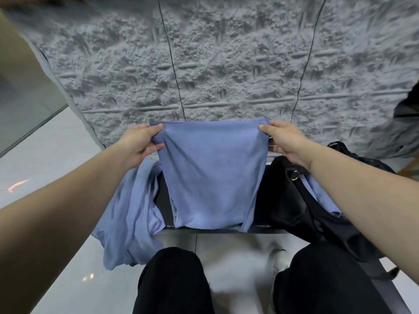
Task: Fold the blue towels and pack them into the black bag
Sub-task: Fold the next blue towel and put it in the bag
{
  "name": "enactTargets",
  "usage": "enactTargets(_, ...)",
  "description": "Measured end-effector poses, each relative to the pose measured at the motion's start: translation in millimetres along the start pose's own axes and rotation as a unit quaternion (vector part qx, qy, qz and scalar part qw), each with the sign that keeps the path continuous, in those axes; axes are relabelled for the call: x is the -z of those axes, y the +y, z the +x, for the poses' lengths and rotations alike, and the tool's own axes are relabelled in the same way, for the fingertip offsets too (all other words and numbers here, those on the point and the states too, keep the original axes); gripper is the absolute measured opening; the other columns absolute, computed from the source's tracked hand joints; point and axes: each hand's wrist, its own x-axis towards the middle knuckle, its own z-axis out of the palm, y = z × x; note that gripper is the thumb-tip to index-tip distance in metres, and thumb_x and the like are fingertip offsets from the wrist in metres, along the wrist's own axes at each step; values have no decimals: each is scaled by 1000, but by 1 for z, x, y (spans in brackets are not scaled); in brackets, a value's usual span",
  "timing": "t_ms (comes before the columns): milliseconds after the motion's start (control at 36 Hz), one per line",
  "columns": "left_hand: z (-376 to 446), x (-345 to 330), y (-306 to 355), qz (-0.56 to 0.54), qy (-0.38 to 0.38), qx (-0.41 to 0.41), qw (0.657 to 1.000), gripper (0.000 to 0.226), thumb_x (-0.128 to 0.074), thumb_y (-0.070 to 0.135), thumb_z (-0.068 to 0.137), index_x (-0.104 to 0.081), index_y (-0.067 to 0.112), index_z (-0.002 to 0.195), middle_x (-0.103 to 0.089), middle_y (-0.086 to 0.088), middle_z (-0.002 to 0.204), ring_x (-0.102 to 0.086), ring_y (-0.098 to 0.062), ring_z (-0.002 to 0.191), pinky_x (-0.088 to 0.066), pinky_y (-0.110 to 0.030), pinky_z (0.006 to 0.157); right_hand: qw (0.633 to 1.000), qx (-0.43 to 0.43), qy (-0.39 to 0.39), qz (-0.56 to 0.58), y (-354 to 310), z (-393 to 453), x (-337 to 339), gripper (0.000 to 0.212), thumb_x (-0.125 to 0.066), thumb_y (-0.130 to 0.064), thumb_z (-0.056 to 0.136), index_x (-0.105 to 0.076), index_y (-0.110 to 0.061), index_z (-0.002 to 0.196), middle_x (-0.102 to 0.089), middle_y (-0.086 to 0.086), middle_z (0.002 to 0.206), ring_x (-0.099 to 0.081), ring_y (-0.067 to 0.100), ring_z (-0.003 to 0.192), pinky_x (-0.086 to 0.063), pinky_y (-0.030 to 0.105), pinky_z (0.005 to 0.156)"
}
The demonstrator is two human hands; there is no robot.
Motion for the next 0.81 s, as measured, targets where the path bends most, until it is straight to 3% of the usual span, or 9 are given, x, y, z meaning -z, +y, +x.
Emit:
enactTargets(56, 3, -5, 13, -16, 10, -20, 1000, 56, -66, 22, 94, -44, 6, 143, -60, -7, 129, -66, -10, 86, -58, -21, 58, 1000, 19, 12, -15, -12, 5, -2, 10, -60, -25, 97, -69, -23, 99, -70, -4, 92, -62, 13, 81, -50, 26, 72)
enactTargets(111, 5, -11, 25, -21, 8, -39, 999, 14, -62, 20, 97, -60, 13, 109, -65, -2, 101, -63, -7, 76, -57, -19, 58, 998, 41, 28, -25, -24, 9, -2, 10, -58, -25, 98, -68, -24, 97, -68, -7, 87, -59, 9, 75, -43, 20, 64)
enactTargets(139, 5, -13, 31, -22, 6, -48, 999, 5, -60, 19, 98, -59, 16, 94, -64, 0, 90, -62, -7, 73, -57, -18, 59, 998, 53, 36, -24, -29, 11, -3, 10, -58, -23, 98, -68, -23, 98, -67, -7, 87, -58, 8, 74, -42, 16, 60)
enactTargets(222, 4, -16, 44, -35, 9, -78, 996, 14, -59, 18, 98, -56, 17, 85, -62, 2, 82, -62, -8, 74, -56, -19, 67, 995, 79, 53, -22, -41, 15, -2, 10, -58, -20, 99, -66, -22, 94, -65, -10, 82, -56, 4, 69, -40, 9, 53)
enactTargets(278, 4, -13, 46, -43, -1, -89, 995, 16, -59, 16, 97, -55, 17, 82, -60, 1, 81, -61, -9, 78, -55, -21, 73, 993, 95, 61, -28, -46, 17, -2, 11, -58, -21, 98, -67, -23, 92, -63, -11, 82, -53, 2, 71, -40, 12, 61)
enactTargets(444, -4, -5, 25, -38, -25, -116, 992, 22, -54, 7, 95, -52, 17, 76, -55, 1, 77, -57, -9, 79, -52, -23, 85, 995, 84, 47, -6, -35, 14, 2, 15, -61, -18, 96, -70, -28, 87, -63, -8, 76, -55, 10, 66, -41, 23, 58)
enactTargets(611, -14, 6, -33, 3, -39, -82, 996, 27, -50, 3, 97, -47, 14, 72, -49, -2, 77, -55, -10, 80, -47, -27, 92, 999, 29, 7, -35, 12, -1, 1, 16, -60, -13, 97, -71, -18, 107, -65, -1, 81, -61, 9, 66, -51, 21, 61)
enactTargets(694, -21, 11, -69, 11, -45, -54, 997, 30, -49, 3, 98, -44, 12, 70, -48, -4, 75, -55, -13, 80, -47, -30, 91, 997, -12, -31, -68, 42, -14, 0, 12, -60, -13, 98, -69, -19, 100, -67, 3, 87, -64, 13, 75, -53, 25, 70)
enactTargets(806, -35, 17, -108, 36, -43, -12, 998, 31, -49, 1, 98, -45, 12, 69, -47, -4, 72, -54, -13, 74, -48, -25, 81, 988, -37, -72, -129, 75, -33, 0, 18, -56, -14, 100, -68, -24, 93, -66, 3, 90, -65, 11, 78, -53, 23, 69)
